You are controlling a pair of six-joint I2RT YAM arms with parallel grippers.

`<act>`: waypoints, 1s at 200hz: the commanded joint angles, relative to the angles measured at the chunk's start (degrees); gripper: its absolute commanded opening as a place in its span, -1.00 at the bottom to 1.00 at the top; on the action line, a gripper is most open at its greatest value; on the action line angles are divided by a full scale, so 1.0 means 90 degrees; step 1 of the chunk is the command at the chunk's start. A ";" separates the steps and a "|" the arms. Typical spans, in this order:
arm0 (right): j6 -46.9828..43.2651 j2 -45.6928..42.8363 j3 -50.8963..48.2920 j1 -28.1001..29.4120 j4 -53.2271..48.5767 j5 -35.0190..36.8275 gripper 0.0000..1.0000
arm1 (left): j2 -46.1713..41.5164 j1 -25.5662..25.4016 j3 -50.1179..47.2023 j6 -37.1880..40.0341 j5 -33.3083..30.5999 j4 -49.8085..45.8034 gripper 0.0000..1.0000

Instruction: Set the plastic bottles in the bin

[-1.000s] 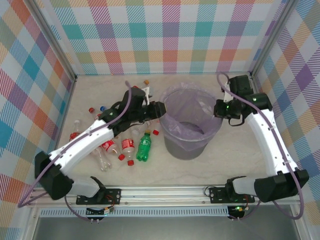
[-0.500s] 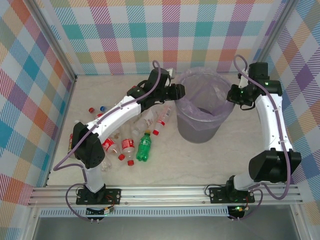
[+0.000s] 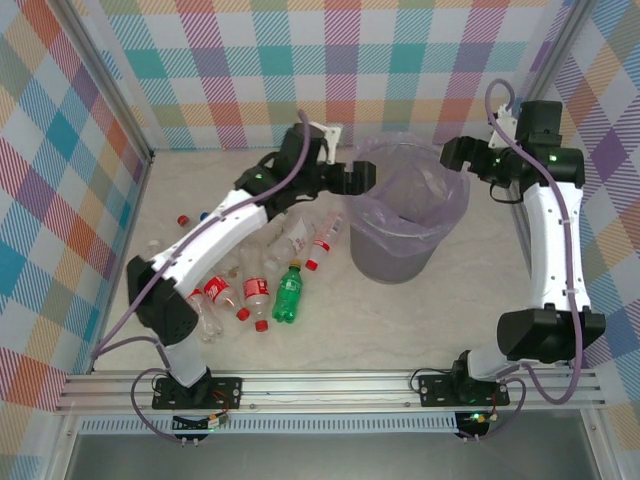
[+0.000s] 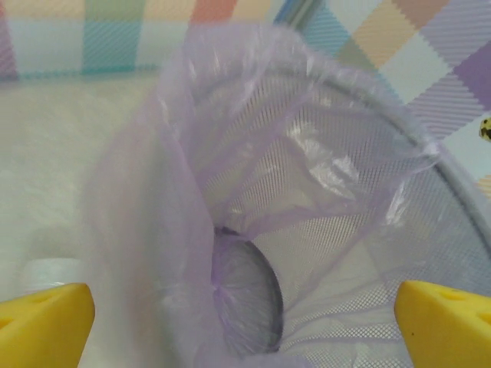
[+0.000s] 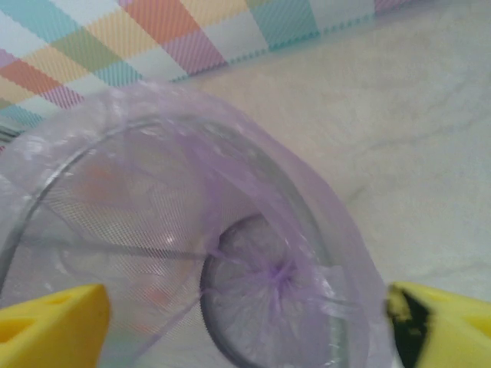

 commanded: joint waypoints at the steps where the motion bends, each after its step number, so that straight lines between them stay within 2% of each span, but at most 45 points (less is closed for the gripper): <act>1: 0.0083 -0.0494 0.0169 -0.0056 -0.0010 -0.0144 0.98 | -0.1144 0.0200 -0.0076 0.0622 -0.0834 -0.0633 0.99; 20: 0.0270 -0.1032 -0.0201 -0.0046 0.0347 -0.0255 0.98 | -0.1670 0.0368 -0.0302 0.0778 -0.1624 -0.1500 0.99; 38: 0.0430 -0.1441 -0.0483 -0.0038 0.0583 -0.0472 0.98 | -0.2243 0.0876 -0.0782 0.0303 -0.2164 -0.2252 0.99; 51: 0.0538 -0.1728 -0.0681 -0.0031 0.0694 -0.0744 0.98 | -0.2685 0.1683 -0.1243 -0.0117 -0.2591 -0.2997 0.99; 60: 0.0597 -0.1924 -0.0862 -0.0029 0.0792 -0.0904 0.98 | -0.3121 0.2430 -0.1827 -0.0282 -0.2679 -0.3097 0.99; 74: 0.0722 -0.2214 -0.1211 -0.0030 0.0967 -0.1036 0.98 | -0.3775 0.3787 -0.2899 -0.0557 -0.2345 -0.2797 0.99; 88: 0.0896 -0.2398 -0.1585 -0.0037 0.1051 -0.1146 0.98 | -0.4145 0.4899 -0.3766 -0.0844 -0.1979 -0.2557 0.99; 99: 0.0882 -0.2524 -0.1893 -0.0036 0.0982 -0.1167 0.98 | -0.4242 0.5480 -0.4193 -0.0827 -0.1889 -0.2362 0.97; 117: 0.0777 -0.2898 -0.2781 -0.0035 0.1189 -0.0849 0.98 | -0.3996 0.6177 -0.4536 -0.0682 -0.2386 -0.1956 0.87; 126: 0.0719 -0.3016 -0.3068 -0.0043 0.1247 -0.0738 0.98 | -0.3672 0.6599 -0.4603 -0.0608 -0.2159 -0.1766 0.84; 138: 0.0633 -0.3098 -0.3259 -0.0039 0.1260 -0.0695 0.98 | -0.3196 0.6852 -0.4567 -0.0485 -0.1760 -0.1635 0.81; 151: 0.0577 -0.3269 -0.3344 -0.0042 0.1263 -0.0549 0.98 | -0.2706 0.6863 -0.4462 -0.0176 -0.1478 -0.1510 0.79; 177: 0.0015 -0.3525 -0.3041 -0.0063 0.0617 0.0092 0.98 | -0.1861 0.6872 -0.4020 0.0435 -0.1855 -0.1615 0.75; 200: -0.0163 -0.3584 -0.2824 -0.0069 0.0399 0.0265 0.98 | -0.1147 0.6875 -0.3739 0.0761 -0.1538 -0.1827 0.75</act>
